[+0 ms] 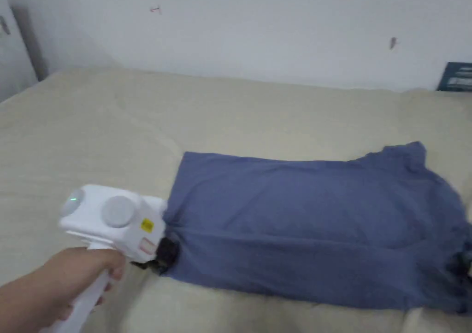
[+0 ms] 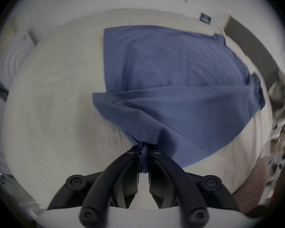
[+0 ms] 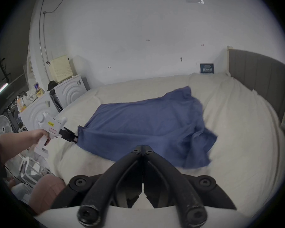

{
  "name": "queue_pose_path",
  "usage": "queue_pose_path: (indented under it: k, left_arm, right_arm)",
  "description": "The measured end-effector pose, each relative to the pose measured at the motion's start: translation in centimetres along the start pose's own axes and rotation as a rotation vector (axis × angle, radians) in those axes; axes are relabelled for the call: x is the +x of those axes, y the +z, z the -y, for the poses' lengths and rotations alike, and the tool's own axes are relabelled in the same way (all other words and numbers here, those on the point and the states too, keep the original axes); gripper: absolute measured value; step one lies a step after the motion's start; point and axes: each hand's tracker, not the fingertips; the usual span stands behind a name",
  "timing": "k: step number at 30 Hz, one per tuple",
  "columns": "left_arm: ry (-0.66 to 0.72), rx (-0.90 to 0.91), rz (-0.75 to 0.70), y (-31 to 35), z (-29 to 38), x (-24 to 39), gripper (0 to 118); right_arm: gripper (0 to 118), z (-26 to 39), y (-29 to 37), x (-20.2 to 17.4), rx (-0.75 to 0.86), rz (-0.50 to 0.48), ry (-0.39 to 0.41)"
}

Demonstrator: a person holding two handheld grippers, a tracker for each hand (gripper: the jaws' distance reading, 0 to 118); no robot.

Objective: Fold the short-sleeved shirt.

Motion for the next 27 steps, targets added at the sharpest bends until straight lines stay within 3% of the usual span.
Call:
queue_pose_path:
  k: [2,4,5,7,8,11,14,20,21,22,23,25,27]
  left_arm:
    - [0.020,0.022,0.020,0.7,0.3,-0.6,10]
    - [0.000,0.026,0.008,1.3,0.3,-0.4,10]
    - [-0.005,0.030,0.005,1.5,0.4,-0.4,10]
    - [-0.020,0.033,-0.004,2.1,0.4,0.4,10]
    - [-0.023,0.032,0.004,2.3,0.5,0.6,10]
    - [-0.032,0.043,-0.005,2.2,0.3,0.5,10]
    - [-0.038,0.037,-0.010,2.1,0.3,0.6,10]
    - [-0.048,0.018,-0.030,1.0,0.1,0.6,10]
    - [-0.045,0.015,-0.029,0.9,0.2,0.5,10]
    - [-0.041,0.013,-0.028,0.8,0.2,0.4,10]
    - [-0.034,0.012,-0.025,0.9,0.2,0.5,10]
    - [-0.024,0.007,-0.018,0.8,0.3,0.4,10]
    - [-0.019,0.002,-0.015,0.8,0.3,0.4,10]
  right_arm:
    - [0,-2.1,0.1,2.1,-0.027,0.097,0.031]
    - [1,-3.7,-0.7,5.1,-0.063,0.173,-0.047]
    - [26,-4.4,-1.4,6.9,-0.114,0.164,-0.112]
    - [89,-5.5,-3.7,9.9,-0.295,0.090,-0.252]
    - [98,-5.2,-5.0,11.0,-0.378,0.112,-0.308]
    - [98,-3.5,-8.6,13.8,-0.515,0.155,-0.360]
    - [98,-2.2,-10.7,13.8,-0.587,0.196,-0.383]
    - [96,-2.5,-13.2,12.6,-0.566,0.257,-0.316]
    - [86,-2.5,-13.4,12.7,-0.564,0.272,-0.323]
    - [56,-2.4,-13.4,12.9,-0.564,0.269,-0.356]
    - [1,-2.2,-13.6,13.1,-0.574,0.260,-0.409]
    - [1,-1.7,-13.6,13.2,-0.627,0.249,-0.488]
    - [1,-1.5,-13.6,13.4,-0.642,0.240,-0.449]
